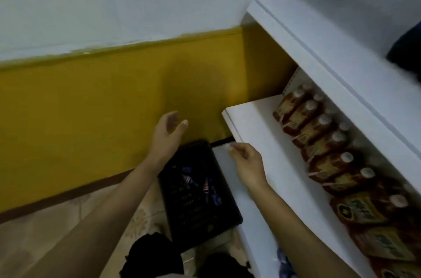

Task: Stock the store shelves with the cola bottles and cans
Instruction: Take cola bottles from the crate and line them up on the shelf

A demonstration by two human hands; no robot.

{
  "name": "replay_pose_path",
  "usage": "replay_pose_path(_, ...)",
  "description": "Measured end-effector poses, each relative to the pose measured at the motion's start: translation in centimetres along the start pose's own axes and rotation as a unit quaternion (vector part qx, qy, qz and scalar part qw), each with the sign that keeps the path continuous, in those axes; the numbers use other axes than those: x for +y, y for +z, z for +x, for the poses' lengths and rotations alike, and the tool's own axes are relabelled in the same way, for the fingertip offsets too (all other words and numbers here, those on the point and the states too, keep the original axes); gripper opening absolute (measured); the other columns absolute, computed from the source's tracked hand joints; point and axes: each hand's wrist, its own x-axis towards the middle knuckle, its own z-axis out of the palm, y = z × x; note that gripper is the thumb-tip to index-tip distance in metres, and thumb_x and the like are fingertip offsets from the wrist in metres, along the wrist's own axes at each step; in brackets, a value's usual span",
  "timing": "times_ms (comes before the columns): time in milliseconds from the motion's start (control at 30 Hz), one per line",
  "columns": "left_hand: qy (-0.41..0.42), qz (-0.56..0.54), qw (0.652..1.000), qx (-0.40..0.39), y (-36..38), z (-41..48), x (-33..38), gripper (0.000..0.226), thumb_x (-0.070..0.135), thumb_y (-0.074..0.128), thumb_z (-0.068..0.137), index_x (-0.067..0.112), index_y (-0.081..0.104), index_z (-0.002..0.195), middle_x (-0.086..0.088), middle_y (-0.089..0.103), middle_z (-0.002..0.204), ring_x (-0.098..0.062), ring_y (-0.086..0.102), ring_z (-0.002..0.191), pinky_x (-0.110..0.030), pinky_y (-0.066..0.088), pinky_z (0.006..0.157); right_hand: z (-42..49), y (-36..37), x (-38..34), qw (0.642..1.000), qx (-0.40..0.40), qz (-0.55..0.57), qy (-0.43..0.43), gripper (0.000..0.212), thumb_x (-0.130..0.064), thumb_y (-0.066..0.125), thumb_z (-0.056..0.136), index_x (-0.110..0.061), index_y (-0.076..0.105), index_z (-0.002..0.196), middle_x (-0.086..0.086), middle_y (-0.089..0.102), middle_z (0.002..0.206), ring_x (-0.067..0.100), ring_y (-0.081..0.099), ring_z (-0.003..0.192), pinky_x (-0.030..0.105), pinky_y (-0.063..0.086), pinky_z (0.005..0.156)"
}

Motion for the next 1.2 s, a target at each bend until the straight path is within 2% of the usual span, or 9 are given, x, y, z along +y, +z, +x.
replay_pose_path(133, -0.112, 0.01, 0.993, -0.019, -3.9, 1.1, -5.6, 0.046, 0.042, 0.057, 0.093, 0.022, 0.048, 0.133, 0.006, 0.052, 0.128, -0.017, 0.05, 0.12, -0.04, 0.046, 0.098, 1.5, 4.0, 4.2, 0.994, -0.03, -0.016, 0.102, 0.009, -0.02, 0.063, 0.092, -0.015, 0.065, 0.099, 0.001, 0.067, 0.099, 0.016, 0.062, 0.095, 0.024, 0.05, 0.081)
replay_pose_path(233, -0.135, 0.019, 0.99, -0.035, -5.2, 3.2, -8.4, 0.039, 0.035, 0.058, 0.093, 0.017, 0.053, 0.127, 0.007, 0.056, 0.113, -0.013, 0.053, 0.109, -0.029, 0.046, 0.09, 3.0, 6.6, 5.9, 0.985, -0.038, -0.029, 0.168, 0.007, -0.018, 0.064, 0.09, -0.016, 0.069, 0.095, 0.004, 0.069, 0.101, 0.022, 0.065, 0.099, 0.035, 0.052, 0.091)
replay_pose_path(433, -0.231, 0.032, 0.959, -0.161, -6.7, 8.7, -14.1, 0.021, 0.036, 0.055, 0.094, 0.029, 0.053, 0.114, 0.022, 0.054, 0.1, 0.002, 0.053, 0.091, -0.012, 0.04, 0.068, 6.8, 11.6, 9.8, 0.961, -0.018, -0.039, 0.272, 0.015, -0.014, 0.062, 0.09, -0.022, 0.068, 0.079, 0.001, 0.07, 0.08, 0.015, 0.066, 0.074, 0.021, 0.05, 0.063)
replay_pose_path(533, -0.273, 0.039, 0.945, -0.176, -6.9, 10.7, -18.6, 0.025, 0.027, 0.055, 0.096, 0.018, 0.055, 0.119, 0.008, 0.058, 0.099, -0.009, 0.058, 0.095, -0.022, 0.047, 0.078, 8.9, 14.3, 14.7, 0.949, -0.028, -0.1, 0.298, 0.017, -0.007, 0.063, 0.089, -0.016, 0.064, 0.075, 0.011, 0.066, 0.081, 0.028, 0.063, 0.08, 0.039, 0.051, 0.078)
replay_pose_path(700, -0.361, 0.031, 0.911, -0.198, -3.7, 11.0, -25.0, 0.032, 0.002, 0.052, 0.094, -0.009, 0.05, 0.124, -0.013, 0.056, 0.096, -0.025, 0.054, 0.096, -0.042, 0.044, 0.1, 9.6, 17.4, 23.6, 0.909, -0.103, -0.222, 0.337, 0.017, -0.018, 0.066, 0.089, -0.007, 0.067, 0.101, 0.017, 0.066, 0.111, 0.031, 0.06, 0.106, 0.039, 0.046, 0.095)
replay_pose_path(800, -0.421, -0.012, 0.889, -0.179, -0.9, 10.8, -28.7, 0.032, -0.003, 0.05, 0.094, -0.012, 0.049, 0.125, -0.008, 0.056, 0.088, -0.017, 0.055, 0.08, -0.015, 0.051, 0.07, 9.7, 18.5, 28.1, 0.889, -0.165, -0.246, 0.35, 0.025, -0.025, 0.065, 0.09, -0.007, 0.065, 0.107, 0.015, 0.066, 0.113, 0.031, 0.06, 0.107, 0.03, 0.046, 0.084)
replay_pose_path(867, -0.47, -0.028, 0.868, -0.156, 1.2, 11.0, -30.9, 0.026, 0.002, 0.05, 0.096, -0.002, 0.054, 0.121, -0.012, 0.059, 0.099, -0.017, 0.057, 0.08, -0.013, 0.048, 0.06, 10.0, 19.0, 31.0, 0.879, -0.192, -0.249, 0.358, 0.026, -0.027, 0.065, 0.091, -0.009, 0.064, 0.109, 0.011, 0.067, 0.112, 0.027, 0.061, 0.104, 0.024, 0.041, 0.077)
replay_pose_path(1000, -0.541, -0.057, 0.83, -0.121, 4.7, 12.6, -36.0, 0.029, 0.012, 0.045, 0.099, 0.001, 0.054, 0.125, -0.011, 0.06, 0.116, -0.021, 0.059, 0.095, -0.029, 0.042, 0.083, 13.4, 19.7, 36.2, 0.873, -0.197, -0.267, 0.356, 0.031, -0.028, 0.063, 0.092, -0.01, 0.06, 0.117, 0.008, 0.067, 0.112, 0.014, 0.063, 0.081, 0.012, 0.041, 0.062)
replay_pose_path(1200, -0.54, -0.065, 0.831, -0.116, 9.5, 16.4, -46.6, 0.027, 0.019, 0.048, 0.098, 0.008, 0.055, 0.122, -0.007, 0.06, 0.127, -0.021, 0.058, 0.113, -0.035, 0.042, 0.098, 24.3, 23.5, 43.0, 0.901, -0.186, -0.28, 0.274, 0.036, -0.025, 0.067, 0.089, -0.009, 0.056, 0.119, 0.009, 0.065, 0.108, 0.025, 0.062, 0.097, 0.026, 0.042, 0.071)
